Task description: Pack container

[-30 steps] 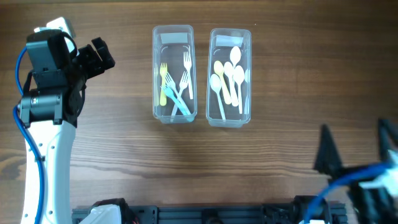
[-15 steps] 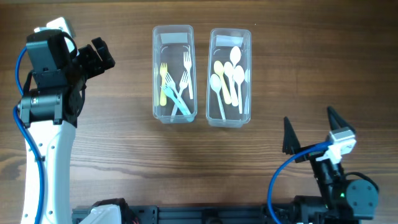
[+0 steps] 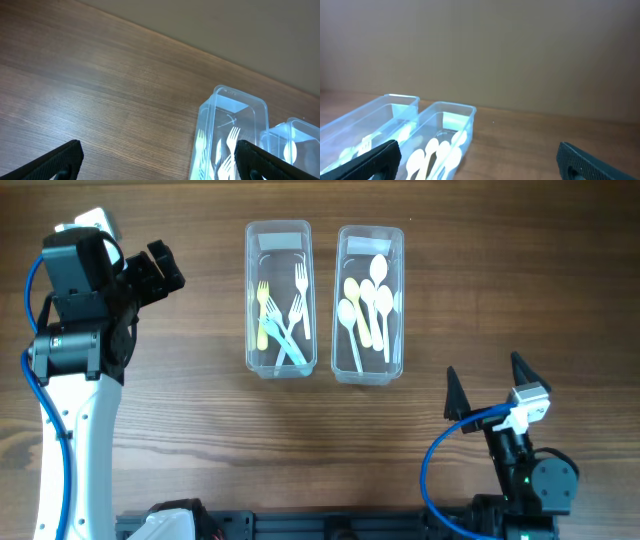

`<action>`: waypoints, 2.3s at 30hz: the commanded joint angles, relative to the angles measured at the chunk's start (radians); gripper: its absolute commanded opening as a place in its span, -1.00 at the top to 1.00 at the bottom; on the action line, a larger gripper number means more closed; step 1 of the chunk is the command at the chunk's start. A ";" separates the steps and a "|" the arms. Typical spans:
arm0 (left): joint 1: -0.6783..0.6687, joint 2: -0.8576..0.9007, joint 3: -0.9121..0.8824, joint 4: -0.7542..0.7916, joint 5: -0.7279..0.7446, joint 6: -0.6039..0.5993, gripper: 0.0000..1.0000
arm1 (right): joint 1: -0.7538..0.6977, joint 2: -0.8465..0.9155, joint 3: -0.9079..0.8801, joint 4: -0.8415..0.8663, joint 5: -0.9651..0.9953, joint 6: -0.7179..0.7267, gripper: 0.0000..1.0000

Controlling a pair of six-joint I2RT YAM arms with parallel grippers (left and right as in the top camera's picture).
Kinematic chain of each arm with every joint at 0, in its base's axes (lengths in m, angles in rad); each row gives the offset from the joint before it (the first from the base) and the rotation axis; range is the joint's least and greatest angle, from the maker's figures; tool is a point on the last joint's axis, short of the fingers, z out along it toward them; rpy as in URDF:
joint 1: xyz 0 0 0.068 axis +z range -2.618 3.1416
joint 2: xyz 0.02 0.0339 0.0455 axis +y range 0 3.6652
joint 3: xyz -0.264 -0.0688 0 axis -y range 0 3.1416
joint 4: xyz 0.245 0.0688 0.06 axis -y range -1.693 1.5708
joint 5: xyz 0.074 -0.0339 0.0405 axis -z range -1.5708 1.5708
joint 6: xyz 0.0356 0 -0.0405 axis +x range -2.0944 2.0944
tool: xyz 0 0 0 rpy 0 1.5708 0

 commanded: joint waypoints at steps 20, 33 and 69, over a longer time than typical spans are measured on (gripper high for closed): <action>0.006 -0.002 0.011 0.003 -0.010 -0.002 -0.99 | 0.006 -0.017 -0.117 0.109 0.091 0.045 -0.99; 0.006 -0.002 0.011 0.003 -0.010 -0.002 -1.00 | 0.006 -0.008 -0.117 0.039 0.091 0.050 -1.00; 0.004 -0.108 0.007 -0.048 -0.010 -0.002 -1.00 | 0.006 -0.004 -0.117 0.039 0.091 0.050 -1.00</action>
